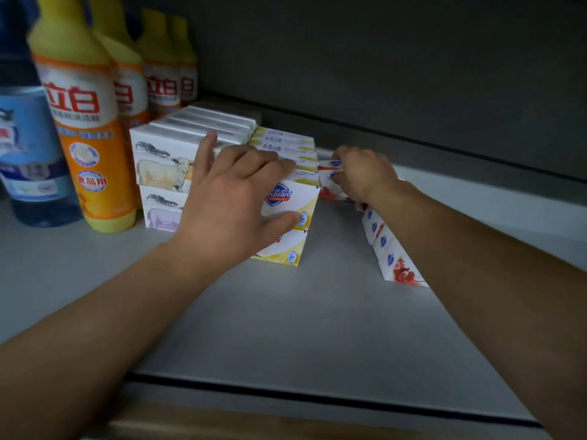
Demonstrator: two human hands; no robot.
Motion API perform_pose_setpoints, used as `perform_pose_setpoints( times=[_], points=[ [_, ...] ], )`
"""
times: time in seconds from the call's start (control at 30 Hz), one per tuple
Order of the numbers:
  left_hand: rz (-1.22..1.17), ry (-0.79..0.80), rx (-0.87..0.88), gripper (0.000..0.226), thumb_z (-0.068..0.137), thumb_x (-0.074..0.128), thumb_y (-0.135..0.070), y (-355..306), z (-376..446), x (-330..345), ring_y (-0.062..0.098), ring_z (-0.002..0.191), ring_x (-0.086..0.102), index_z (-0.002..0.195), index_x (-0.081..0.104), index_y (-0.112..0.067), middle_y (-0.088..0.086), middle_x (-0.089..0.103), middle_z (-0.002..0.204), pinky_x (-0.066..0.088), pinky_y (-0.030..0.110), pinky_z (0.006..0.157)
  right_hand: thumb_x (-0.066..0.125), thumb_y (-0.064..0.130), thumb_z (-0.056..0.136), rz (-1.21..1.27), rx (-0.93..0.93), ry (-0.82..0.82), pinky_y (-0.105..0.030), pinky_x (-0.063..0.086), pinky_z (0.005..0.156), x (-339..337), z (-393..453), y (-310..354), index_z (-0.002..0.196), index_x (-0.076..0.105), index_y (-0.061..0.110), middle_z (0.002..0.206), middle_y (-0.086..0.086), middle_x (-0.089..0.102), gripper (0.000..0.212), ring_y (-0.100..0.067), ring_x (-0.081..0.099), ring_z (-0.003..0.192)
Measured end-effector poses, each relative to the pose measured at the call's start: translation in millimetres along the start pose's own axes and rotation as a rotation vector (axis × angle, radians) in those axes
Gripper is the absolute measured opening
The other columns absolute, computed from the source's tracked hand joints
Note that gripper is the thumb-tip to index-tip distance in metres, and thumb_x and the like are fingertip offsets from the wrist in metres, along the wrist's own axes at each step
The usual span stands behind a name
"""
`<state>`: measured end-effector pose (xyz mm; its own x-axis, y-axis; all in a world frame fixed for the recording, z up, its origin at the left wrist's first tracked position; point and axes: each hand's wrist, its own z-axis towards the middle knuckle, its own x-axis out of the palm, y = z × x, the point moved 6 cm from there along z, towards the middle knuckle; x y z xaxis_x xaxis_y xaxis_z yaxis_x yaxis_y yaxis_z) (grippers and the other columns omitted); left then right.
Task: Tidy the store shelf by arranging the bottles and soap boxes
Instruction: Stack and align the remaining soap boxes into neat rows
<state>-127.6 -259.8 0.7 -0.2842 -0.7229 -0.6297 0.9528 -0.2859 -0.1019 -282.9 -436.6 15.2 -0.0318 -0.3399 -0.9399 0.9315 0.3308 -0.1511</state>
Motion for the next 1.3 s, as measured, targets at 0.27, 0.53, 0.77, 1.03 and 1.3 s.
perform_pose_setpoints(
  times=[0.27,0.53,0.77,1.03,1.3],
  points=[
    [-0.015,-0.040,0.026,0.060,0.074,0.063,-0.056,0.3,-0.4,2.2,0.030,0.112,0.056,0.121,0.065,-0.019,0.001,0.065,0.119,0.018,0.058,0.114,0.063,0.035,0.089,-0.093,0.011,0.103,-0.042,0.037,0.105,24.3,4.2,-15.6,0.140,0.044,0.019,0.138,-0.012,0.051,0.056,-0.033,0.048,0.125],
    [-0.032,-0.059,0.039,0.060,0.077,0.061,-0.057,1.7,-2.1,3.0,0.030,0.113,0.056,0.122,0.065,-0.018,0.002,0.065,0.120,0.018,0.059,0.113,0.052,0.039,0.095,-0.127,-0.002,0.141,-0.044,0.034,0.103,35.0,13.1,-13.5,0.138,0.048,0.023,0.132,-0.010,0.057,0.046,-0.030,0.051,0.122],
    [-0.036,-0.081,0.050,0.060,0.077,0.063,-0.056,2.6,-2.0,4.3,0.030,0.112,0.057,0.123,0.064,-0.018,0.002,0.065,0.120,0.019,0.058,0.113,0.052,0.025,0.096,-0.058,0.017,0.137,-0.040,0.043,0.097,42.5,23.2,-1.6,0.136,0.050,0.015,0.132,-0.017,0.054,0.042,-0.036,0.050,0.121],
    [-0.031,-0.093,0.051,0.059,0.076,0.066,-0.055,3.4,-2.2,5.2,0.029,0.110,0.057,0.122,0.065,-0.018,0.001,0.065,0.120,0.021,0.058,0.112,0.060,0.016,0.091,-0.097,0.008,0.129,-0.041,0.045,0.097,43.0,21.9,-1.7,0.140,0.045,0.013,0.132,-0.018,0.054,0.051,-0.036,0.052,0.120],
    [-0.033,-0.101,0.054,0.059,0.076,0.068,-0.054,3.4,-1.8,4.7,0.029,0.111,0.057,0.122,0.065,-0.018,0.001,0.065,0.119,0.021,0.059,0.112,0.062,0.017,0.090,-0.054,0.017,0.099,-0.041,0.046,0.095,39.5,21.3,-4.0,0.136,0.049,0.013,0.129,-0.017,0.056,0.048,-0.035,0.053,0.118]
  ],
)
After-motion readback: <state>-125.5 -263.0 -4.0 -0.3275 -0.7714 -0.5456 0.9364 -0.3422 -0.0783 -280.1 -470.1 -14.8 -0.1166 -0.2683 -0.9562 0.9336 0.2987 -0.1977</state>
